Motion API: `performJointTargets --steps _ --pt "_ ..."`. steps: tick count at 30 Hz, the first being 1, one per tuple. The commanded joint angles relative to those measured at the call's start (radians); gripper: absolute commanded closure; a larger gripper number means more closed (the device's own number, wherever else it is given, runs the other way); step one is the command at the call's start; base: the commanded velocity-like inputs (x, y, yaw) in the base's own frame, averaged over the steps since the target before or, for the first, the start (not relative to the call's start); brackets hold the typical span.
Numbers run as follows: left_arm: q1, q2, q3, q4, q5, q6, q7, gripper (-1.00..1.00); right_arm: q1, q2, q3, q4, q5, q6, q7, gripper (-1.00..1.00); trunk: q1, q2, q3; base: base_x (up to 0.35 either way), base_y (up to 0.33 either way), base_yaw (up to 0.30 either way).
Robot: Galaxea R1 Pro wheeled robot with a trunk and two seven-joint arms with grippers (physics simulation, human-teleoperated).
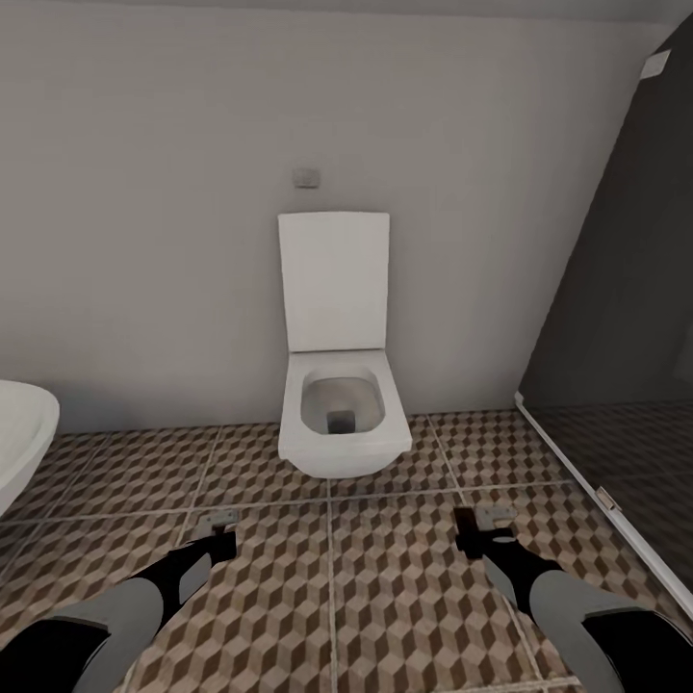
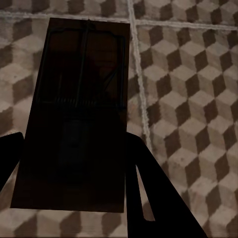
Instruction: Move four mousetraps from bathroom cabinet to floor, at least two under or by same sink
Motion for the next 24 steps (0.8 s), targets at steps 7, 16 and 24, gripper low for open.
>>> performJointTargets --steps 7,16,24 --pt "0.0 0.0 -0.009 -0.002 0.006 0.004 0.004 1.0 0.0 0.0 0.008 0.002 -0.006 0.006 -0.005 1.0 0.0 0.0 -0.009 0.0 0.0 0.0" --pt "0.0 0.0 -0.009 -0.002 0.006 0.004 0.004 1.0 0.0 0.0 0.007 0.002 -0.006 0.006 -0.005 1.0 0.0 0.0 -0.023 0.0 0.0 0.0" --pt "0.0 0.0 -0.009 -0.002 0.006 0.004 0.004 1.0 0.0 0.0 0.007 0.002 -0.005 0.005 -0.005 1.0 0.0 0.0 -0.037 0.0 0.0 0.0"
